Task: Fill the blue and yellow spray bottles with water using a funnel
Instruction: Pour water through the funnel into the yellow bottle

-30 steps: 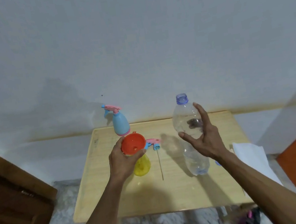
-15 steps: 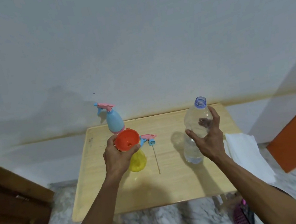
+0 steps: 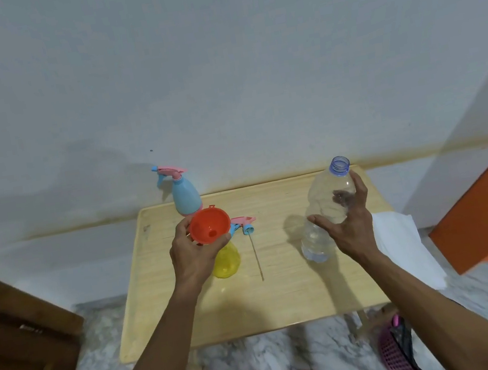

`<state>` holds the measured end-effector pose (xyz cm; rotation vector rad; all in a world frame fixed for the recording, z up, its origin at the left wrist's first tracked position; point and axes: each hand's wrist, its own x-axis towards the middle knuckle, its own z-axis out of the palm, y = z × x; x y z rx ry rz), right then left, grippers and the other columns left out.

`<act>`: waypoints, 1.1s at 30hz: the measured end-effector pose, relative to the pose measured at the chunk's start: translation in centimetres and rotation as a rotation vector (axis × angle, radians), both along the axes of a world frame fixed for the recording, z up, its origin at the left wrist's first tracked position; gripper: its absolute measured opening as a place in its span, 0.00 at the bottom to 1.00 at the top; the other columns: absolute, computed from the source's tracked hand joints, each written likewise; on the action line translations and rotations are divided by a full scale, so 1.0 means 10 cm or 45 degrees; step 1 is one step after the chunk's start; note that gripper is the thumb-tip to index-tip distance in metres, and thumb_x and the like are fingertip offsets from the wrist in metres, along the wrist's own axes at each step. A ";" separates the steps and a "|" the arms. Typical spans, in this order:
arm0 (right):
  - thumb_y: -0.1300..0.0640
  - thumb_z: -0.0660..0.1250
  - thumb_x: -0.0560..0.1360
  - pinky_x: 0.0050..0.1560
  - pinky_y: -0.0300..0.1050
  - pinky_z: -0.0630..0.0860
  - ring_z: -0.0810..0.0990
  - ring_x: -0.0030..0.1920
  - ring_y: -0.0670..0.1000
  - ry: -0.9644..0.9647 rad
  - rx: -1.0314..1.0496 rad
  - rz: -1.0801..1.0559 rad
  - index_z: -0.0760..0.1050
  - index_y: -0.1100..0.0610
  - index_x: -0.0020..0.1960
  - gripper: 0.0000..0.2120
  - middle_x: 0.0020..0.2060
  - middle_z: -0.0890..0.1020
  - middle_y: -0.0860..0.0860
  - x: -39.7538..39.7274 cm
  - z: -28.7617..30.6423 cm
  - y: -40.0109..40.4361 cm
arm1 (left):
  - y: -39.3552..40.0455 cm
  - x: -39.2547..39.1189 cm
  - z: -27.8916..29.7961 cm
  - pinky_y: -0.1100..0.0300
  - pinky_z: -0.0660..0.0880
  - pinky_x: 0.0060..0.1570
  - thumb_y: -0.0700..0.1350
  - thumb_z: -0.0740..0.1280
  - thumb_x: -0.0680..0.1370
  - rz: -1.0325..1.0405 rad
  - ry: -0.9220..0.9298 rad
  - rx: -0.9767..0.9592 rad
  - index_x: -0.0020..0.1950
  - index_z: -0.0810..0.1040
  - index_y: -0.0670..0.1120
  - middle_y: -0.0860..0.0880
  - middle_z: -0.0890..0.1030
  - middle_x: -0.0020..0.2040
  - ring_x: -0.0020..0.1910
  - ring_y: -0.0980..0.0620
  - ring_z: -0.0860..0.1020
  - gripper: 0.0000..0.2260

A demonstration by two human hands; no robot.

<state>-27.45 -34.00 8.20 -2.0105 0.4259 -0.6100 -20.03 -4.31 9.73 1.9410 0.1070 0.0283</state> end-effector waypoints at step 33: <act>0.56 0.83 0.64 0.58 0.50 0.75 0.79 0.60 0.56 -0.014 0.156 -0.056 0.51 0.41 0.79 0.55 0.63 0.78 0.54 -0.11 -0.05 0.06 | -0.14 -0.15 0.02 0.65 0.77 0.42 0.38 0.81 0.66 0.223 0.036 -0.470 0.68 0.71 0.52 0.51 0.76 0.62 0.50 0.53 0.82 0.34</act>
